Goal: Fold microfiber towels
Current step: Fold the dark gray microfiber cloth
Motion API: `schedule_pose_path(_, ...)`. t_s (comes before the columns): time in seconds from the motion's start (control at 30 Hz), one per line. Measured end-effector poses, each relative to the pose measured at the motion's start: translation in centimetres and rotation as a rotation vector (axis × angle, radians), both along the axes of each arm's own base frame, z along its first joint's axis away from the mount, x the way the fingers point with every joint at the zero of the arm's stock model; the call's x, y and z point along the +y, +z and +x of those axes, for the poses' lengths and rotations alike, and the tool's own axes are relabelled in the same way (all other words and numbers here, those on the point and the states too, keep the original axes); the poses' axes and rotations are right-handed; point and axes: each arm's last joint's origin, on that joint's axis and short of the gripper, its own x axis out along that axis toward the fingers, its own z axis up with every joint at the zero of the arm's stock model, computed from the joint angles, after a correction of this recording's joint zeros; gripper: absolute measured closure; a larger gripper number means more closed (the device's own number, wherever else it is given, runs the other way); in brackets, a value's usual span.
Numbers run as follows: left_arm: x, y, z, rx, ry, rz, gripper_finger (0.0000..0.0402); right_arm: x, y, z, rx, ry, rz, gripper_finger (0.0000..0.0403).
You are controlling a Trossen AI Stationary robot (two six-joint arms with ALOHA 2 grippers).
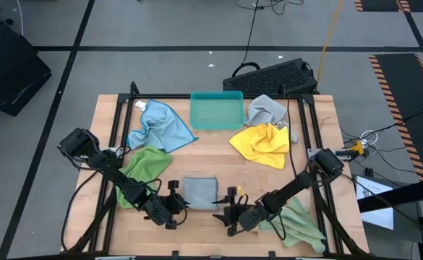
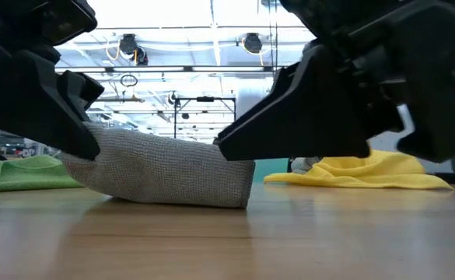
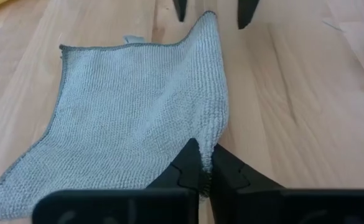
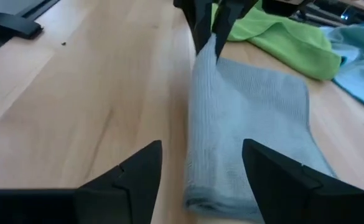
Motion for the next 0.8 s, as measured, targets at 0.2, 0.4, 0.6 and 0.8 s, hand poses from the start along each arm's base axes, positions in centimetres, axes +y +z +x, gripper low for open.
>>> schedule_pose_path(0.2, -0.1, 0.1, 0.1, -0.012, 0.007, -0.018, 0.0396, 2.1, 1.5, 0.0, -0.067, -0.037, 0.002, 0.0186)
schedule_pose_path(0.4, -0.2, 0.3, 0.2, -0.040, -0.001, -0.008, 0.0384, 2.1, 1.8, 0.3, -0.070, -0.032, -0.032, 0.0184)
schedule_pose_path(0.6, -0.3, 0.5, 0.3, -0.062, -0.010, -0.010, 0.0395, 2.9, 2.7, 1.6, -0.089, -0.018, -0.101, 0.0152)
schedule_pose_path(0.8, -0.8, 0.7, 0.2, -0.094, -0.027, -0.004, 0.0386, 2.7, 2.9, 1.6, -0.117, -0.112, -0.131, 0.0120)
